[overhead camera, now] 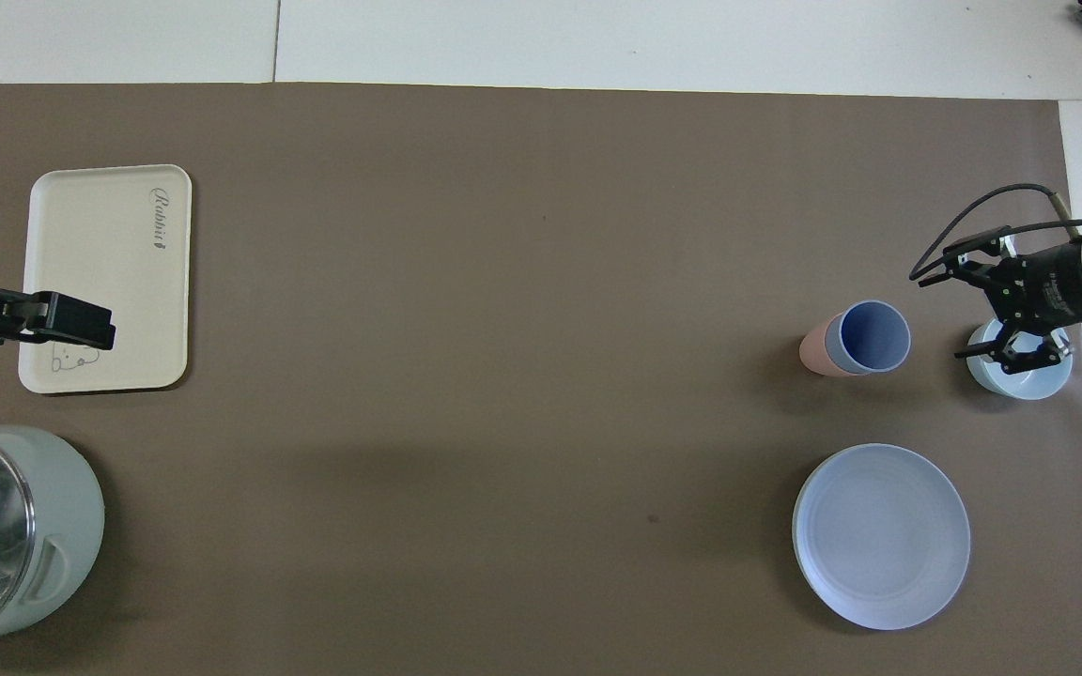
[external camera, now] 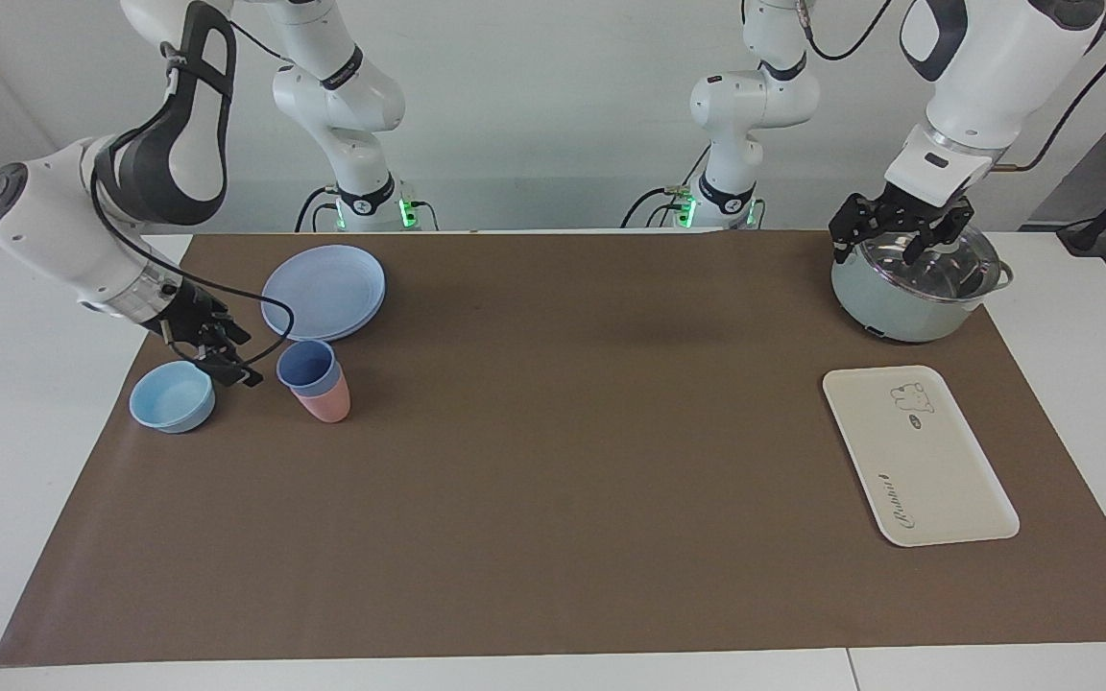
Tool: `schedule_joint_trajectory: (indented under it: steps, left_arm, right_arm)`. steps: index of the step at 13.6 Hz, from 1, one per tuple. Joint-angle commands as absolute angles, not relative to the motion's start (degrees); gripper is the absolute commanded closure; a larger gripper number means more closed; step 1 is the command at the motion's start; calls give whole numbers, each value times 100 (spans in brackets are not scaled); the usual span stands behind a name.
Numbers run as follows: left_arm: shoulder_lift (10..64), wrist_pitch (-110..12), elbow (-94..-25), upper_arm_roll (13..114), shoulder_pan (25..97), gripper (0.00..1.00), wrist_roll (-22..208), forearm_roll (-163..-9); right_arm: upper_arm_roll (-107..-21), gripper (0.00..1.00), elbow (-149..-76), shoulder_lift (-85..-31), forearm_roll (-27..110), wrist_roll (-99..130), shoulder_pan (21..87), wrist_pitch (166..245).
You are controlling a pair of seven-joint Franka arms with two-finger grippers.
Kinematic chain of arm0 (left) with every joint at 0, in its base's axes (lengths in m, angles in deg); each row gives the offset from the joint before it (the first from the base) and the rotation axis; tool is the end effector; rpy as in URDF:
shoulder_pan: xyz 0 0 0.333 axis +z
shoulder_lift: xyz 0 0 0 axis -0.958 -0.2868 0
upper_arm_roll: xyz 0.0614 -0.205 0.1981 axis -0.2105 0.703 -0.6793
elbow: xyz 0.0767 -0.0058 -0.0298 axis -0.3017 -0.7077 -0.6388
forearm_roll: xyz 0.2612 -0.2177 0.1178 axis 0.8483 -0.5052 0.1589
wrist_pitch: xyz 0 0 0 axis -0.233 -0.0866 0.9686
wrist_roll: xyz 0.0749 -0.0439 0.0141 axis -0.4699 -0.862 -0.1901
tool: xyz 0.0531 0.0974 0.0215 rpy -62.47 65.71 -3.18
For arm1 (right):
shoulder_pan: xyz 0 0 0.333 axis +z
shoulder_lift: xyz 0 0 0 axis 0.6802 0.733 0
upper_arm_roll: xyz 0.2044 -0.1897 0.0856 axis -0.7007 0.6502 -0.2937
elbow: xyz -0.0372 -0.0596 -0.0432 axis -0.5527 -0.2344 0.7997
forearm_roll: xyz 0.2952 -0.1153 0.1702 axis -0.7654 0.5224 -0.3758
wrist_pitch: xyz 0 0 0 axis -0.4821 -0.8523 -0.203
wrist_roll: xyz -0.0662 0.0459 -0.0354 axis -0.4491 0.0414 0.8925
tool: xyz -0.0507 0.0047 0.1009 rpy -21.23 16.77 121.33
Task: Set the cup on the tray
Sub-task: 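Close the right gripper around the pink cup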
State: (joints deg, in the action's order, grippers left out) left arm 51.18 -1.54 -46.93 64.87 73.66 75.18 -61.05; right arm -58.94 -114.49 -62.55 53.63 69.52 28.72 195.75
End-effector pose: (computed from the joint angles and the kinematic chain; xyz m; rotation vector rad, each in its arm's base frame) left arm 0.4991 -0.0366 0.5774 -3.1343 0.1752 0.0521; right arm 0.5519 -0.0913 0.4095 -2.4196 1.5393 0.3214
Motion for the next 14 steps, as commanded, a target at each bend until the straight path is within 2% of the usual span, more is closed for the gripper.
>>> schedule_joint_trajectory:
  steps: [1,8,14]
  left_arm:
    - [5283,-319,-4940,6483,7342,0,7574,-6049]
    - [5301,-381,-5020,6483,7333,0,7574,-6049]
    - [5327,-407,-5081,6501,7333,0,7574,-6049]
  right_arm:
    - [-5942,7,-11459,-5958,4929,7068,2705,19823]
    - [-5951,6,-11459,-5096,4244,7174,2467,19798]
    - [-5959,6,-11854,-5148,3444,7086,2493,19518]
